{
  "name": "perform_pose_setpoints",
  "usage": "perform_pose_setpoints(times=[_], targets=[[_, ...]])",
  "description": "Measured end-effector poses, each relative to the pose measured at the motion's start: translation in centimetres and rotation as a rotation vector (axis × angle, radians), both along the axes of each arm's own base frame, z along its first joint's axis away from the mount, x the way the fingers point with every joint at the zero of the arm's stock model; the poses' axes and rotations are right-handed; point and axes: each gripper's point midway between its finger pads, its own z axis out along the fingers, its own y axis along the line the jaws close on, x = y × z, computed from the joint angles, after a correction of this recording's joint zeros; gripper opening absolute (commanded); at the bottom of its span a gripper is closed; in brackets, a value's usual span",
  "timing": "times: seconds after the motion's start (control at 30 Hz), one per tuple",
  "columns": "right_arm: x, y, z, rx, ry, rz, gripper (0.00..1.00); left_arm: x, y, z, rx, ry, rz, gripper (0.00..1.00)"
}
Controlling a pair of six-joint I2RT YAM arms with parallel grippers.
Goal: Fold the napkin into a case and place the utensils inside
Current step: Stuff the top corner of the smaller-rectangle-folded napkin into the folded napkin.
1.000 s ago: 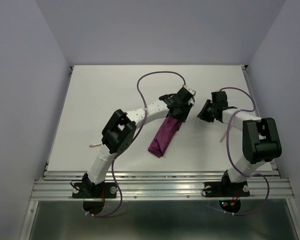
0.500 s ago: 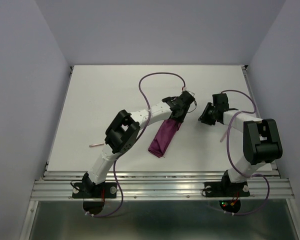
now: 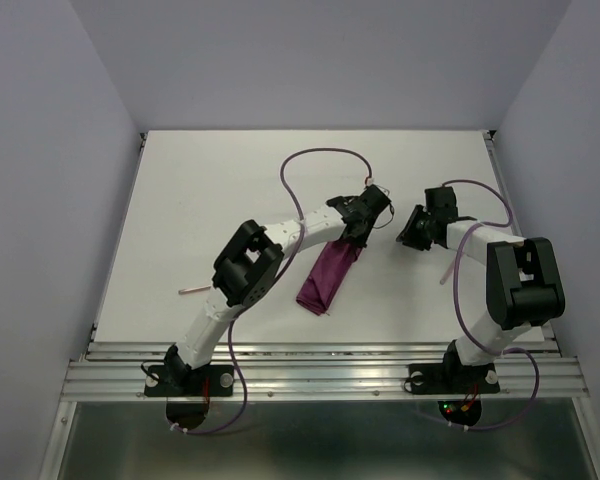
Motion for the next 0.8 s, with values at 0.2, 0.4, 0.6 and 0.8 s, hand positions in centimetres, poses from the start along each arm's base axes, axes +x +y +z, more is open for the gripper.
perform_pose_setpoints(times=[0.2,0.4,0.6,0.8], targets=[[-0.2,-0.1,0.1,-0.006,0.004,0.006,0.32,-0.1,0.2,-1.5,0.025,0.014,-0.008,0.00],[-0.6,-0.1,0.6,-0.018,0.000,0.039,0.32,-0.3,-0.4,-1.4,-0.020,0.039,-0.035,0.00],[-1.2,0.4,1.9,-0.041,-0.018,0.085,0.33,-2.4,0.6,-0.5,-0.189,0.167,-0.085,0.00],[-2.6,4.2,3.8,-0.062,-0.065,0.211,0.33,-2.2,1.8,1.3,-0.352,0.231,-0.091,0.00]])
